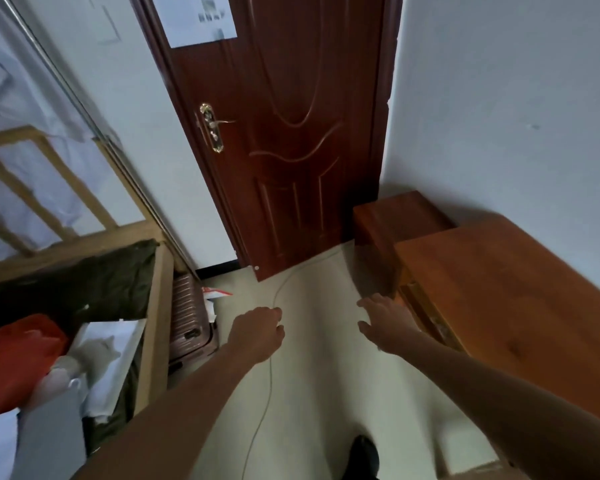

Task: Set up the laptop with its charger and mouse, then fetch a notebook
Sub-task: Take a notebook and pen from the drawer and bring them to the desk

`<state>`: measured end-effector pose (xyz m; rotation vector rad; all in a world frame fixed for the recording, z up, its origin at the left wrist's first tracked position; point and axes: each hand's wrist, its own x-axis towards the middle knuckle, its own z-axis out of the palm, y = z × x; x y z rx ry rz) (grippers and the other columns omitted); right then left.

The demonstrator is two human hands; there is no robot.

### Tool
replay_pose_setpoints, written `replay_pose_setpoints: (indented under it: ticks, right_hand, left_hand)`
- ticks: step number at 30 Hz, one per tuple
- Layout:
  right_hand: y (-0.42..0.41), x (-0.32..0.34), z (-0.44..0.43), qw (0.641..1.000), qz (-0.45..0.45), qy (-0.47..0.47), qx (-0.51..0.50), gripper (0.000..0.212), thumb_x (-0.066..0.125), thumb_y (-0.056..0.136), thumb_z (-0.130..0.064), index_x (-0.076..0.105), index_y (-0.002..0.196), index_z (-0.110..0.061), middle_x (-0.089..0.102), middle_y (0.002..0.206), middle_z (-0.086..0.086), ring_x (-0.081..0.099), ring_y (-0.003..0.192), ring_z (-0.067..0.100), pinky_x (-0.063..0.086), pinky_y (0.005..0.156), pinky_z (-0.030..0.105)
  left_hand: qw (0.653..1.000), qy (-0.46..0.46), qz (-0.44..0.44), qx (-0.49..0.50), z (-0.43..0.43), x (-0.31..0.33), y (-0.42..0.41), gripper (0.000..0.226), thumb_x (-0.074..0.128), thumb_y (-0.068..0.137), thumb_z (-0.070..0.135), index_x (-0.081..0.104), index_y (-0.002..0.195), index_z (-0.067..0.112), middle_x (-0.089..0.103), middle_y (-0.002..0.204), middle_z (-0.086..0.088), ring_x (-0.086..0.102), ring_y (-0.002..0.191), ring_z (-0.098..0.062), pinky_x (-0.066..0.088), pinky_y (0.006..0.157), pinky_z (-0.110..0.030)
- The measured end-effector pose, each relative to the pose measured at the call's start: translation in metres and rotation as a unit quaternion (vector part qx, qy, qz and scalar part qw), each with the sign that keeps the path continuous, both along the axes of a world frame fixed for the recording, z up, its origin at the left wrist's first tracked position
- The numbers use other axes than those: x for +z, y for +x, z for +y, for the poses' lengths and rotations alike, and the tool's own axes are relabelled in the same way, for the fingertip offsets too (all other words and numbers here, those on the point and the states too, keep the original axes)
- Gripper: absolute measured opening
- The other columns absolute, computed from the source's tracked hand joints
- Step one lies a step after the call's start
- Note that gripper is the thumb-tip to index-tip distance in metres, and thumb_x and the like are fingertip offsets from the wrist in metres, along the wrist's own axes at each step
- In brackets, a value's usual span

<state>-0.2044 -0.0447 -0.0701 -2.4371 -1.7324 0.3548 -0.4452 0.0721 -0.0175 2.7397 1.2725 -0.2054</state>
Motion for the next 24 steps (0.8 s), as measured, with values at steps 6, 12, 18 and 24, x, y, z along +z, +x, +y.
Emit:
replay_pose_setpoints:
  ticks: [6, 12, 18, 24]
  right_hand:
    - [0.082, -0.014, 0.111, 0.998, 0.017, -0.046, -0.033, 0.043, 0.053, 0.087, -0.044, 0.050, 0.128, -0.030, 0.056, 0.123, -0.003, 0.058, 0.109, 0.018, 0.046, 0.078, 0.034]
    - [0.137, -0.028, 0.203, 0.995, 0.035, -0.076, -0.059, 0.041, 0.050, 0.090, -0.045, 0.051, 0.128, -0.030, 0.055, 0.125, 0.000, 0.058, 0.112, 0.022, 0.048, 0.085, 0.034]
    - [0.177, -0.074, 0.278, 0.982, 0.054, -0.099, -0.155, 0.052, 0.050, 0.092, -0.044, 0.041, 0.141, -0.031, 0.053, 0.136, 0.001, 0.054, 0.121, 0.024, 0.049, 0.091, 0.035]
    - [0.198, -0.105, 0.318, 0.913, 0.144, -0.096, -0.370, 0.044, 0.059, 0.086, -0.040, 0.057, 0.127, -0.025, 0.063, 0.124, 0.003, 0.061, 0.111, 0.025, 0.051, 0.083, 0.034]
  left_hand:
    - [1.000, -0.017, -0.020, 0.017, 0.115, 0.000, 0.067, 0.032, 0.043, 0.093, 0.036, 0.057, 0.117, 0.020, 0.064, 0.113, -0.003, 0.061, 0.104, -0.023, 0.046, 0.082, -0.034]
    - [0.998, -0.053, -0.037, 0.019, 0.216, -0.014, 0.114, 0.032, 0.046, 0.094, 0.036, 0.059, 0.117, 0.019, 0.066, 0.110, -0.003, 0.062, 0.100, -0.020, 0.046, 0.080, -0.030]
    - [0.993, -0.098, -0.025, -0.055, 0.347, -0.045, 0.182, 0.032, 0.049, 0.094, 0.031, 0.059, 0.119, 0.014, 0.066, 0.113, -0.006, 0.061, 0.103, -0.021, 0.049, 0.084, -0.031]
    - [0.978, -0.157, 0.027, -0.137, 0.453, -0.067, 0.252, 0.033, 0.053, 0.091, 0.031, 0.061, 0.119, 0.015, 0.068, 0.111, -0.008, 0.063, 0.102, -0.025, 0.050, 0.082, -0.032]
